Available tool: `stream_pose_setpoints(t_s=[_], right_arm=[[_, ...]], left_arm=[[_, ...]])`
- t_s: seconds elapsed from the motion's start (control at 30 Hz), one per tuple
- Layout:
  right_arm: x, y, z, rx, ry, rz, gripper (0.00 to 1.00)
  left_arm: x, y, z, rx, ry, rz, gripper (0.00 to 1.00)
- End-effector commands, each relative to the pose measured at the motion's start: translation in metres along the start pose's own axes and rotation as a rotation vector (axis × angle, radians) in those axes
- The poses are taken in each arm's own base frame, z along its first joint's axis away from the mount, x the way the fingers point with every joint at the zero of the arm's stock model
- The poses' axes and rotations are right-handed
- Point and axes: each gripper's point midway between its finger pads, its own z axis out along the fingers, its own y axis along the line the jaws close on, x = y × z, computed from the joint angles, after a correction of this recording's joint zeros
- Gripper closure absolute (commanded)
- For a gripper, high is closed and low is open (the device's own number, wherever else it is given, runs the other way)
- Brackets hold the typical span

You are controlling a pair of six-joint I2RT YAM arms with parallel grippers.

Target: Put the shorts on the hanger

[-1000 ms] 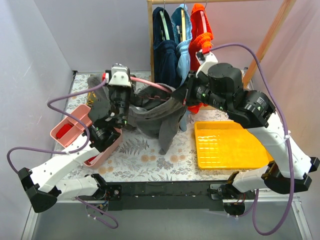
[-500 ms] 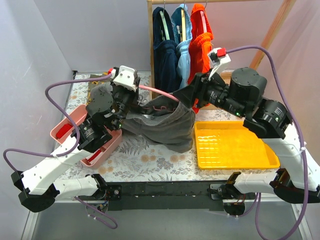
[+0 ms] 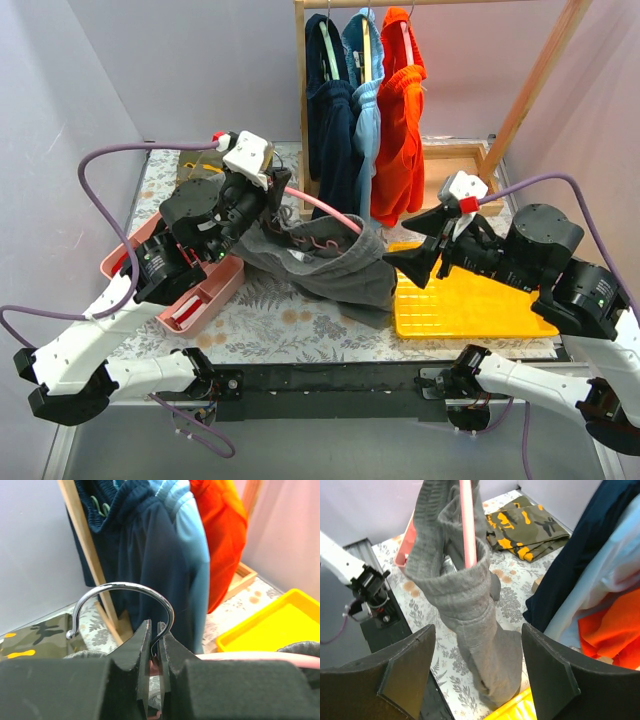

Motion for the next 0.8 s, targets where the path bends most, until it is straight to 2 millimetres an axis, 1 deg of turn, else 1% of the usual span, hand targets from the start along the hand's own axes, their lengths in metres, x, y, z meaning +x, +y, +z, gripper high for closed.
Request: stream_pose_setpoints(t_s=[0.0, 0.2, 0.27, 0.4, 0.47, 0.53, 0.63, 0.67, 0.7, 0.77], right_arm=[[0.008, 0.010, 0.000, -0.085, 0.020, -0.098, 0.23], [0.032, 0.002, 0.007, -0.060, 0.119, -0.112, 0.22], [0.042, 0.005, 0.013, -0.085, 0.150, -0.117, 0.22], [0.052, 0.008, 0.022, -0.112, 0.181, -0.115, 0.23], [0.053, 0.012, 0.025, -0.139, 0.181, -0.112, 0.24], [0.055, 0.012, 0.029, -0.143, 0.184, -0.110, 0.24], [0.055, 0.009, 0.037, -0.126, 0.178, -0.105, 0.29], [0.055, 0.009, 0.039, -0.132, 0.176, -0.105, 0.33], [0.053, 0.010, 0.046, -0.136, 0.170, -0.104, 0.34], [0.048, 0.008, 0.051, -0.124, 0.155, -0.100, 0.39]], left_arm=[[-0.042, -0.005, -0.018, 0.066, -0.092, -0.070, 1.00], [-0.041, -0.008, -0.018, 0.079, -0.077, -0.078, 1.00], [-0.041, -0.008, -0.017, 0.075, -0.076, -0.077, 1.00], [-0.040, -0.009, -0.015, 0.075, -0.067, -0.077, 1.00], [-0.038, -0.009, -0.014, 0.075, -0.063, -0.076, 1.00], [-0.037, -0.010, -0.013, 0.078, -0.058, -0.076, 1.00], [-0.036, -0.015, -0.011, 0.098, -0.054, -0.078, 1.00], [-0.036, -0.015, -0.010, 0.100, -0.054, -0.078, 1.00], [-0.034, -0.017, -0.008, 0.104, -0.048, -0.081, 1.00], [-0.034, -0.019, -0.007, 0.109, -0.047, -0.082, 1.00]])
